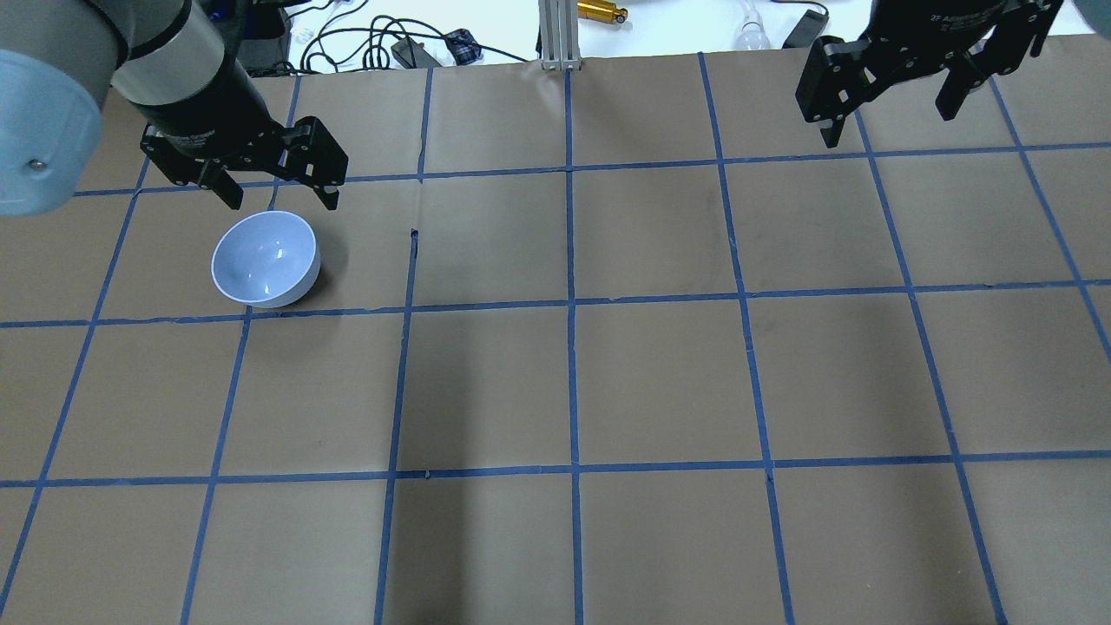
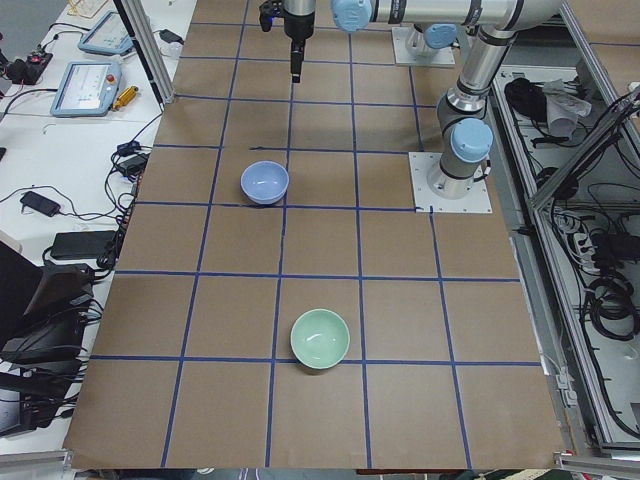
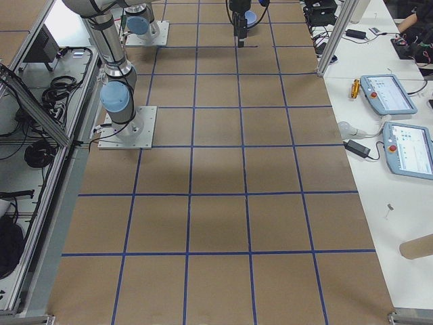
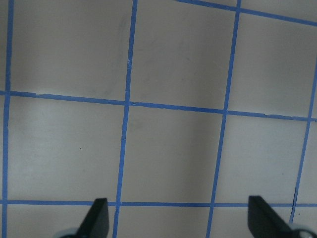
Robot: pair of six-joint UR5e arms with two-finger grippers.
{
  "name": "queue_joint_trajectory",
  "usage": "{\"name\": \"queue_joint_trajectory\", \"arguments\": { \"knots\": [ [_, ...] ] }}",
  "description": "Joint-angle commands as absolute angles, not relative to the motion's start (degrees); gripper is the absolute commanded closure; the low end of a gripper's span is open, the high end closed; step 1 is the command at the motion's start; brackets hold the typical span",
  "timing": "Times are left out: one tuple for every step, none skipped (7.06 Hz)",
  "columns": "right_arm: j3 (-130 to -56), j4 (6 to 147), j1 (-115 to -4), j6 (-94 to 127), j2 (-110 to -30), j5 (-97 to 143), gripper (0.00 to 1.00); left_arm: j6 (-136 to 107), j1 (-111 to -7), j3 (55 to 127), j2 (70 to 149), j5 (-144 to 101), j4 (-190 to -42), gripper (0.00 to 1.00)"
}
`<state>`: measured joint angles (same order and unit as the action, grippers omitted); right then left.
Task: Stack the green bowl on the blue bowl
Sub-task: 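Move the left gripper away from the blue bowl toward the robot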
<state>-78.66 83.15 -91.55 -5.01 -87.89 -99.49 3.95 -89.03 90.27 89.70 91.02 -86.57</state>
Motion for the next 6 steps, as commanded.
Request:
{"name": "queue_joint_trajectory", "arguments": {
  "knots": [
    [-78.66, 83.14, -91.58, -5.01, -87.89, -99.49, 0.0, 3.87, -89.12, 90.35, 89.74, 90.71, -86.57, 0.0],
    [-78.66, 83.14, -91.58, -5.01, -87.89, -99.49, 0.0, 3.95, -89.03, 90.26, 89.65, 90.7, -86.57, 0.0],
    [-78.66, 83.14, -91.58, -5.01, -87.89, -99.49, 0.0, 3.96, -89.03, 90.26, 89.47, 90.79, -86.57, 0.0],
    [-78.66, 83.14, -91.58, -5.01, -87.89, -99.49, 0.0, 3.96, -89.12, 90.35, 89.47, 90.62, -86.57, 0.0],
    [-78.66, 83.14, -91.58, -5.01, -87.89, -99.49, 0.0, 4.3, -89.12, 90.7, 89.12, 90.79, -86.57, 0.0],
    [-78.66, 83.14, -91.58, -5.01, -87.89, -99.49, 0.0, 4.48, -89.03, 90.62, 88.77, 91.14, -86.66, 0.0]
  ]
}}
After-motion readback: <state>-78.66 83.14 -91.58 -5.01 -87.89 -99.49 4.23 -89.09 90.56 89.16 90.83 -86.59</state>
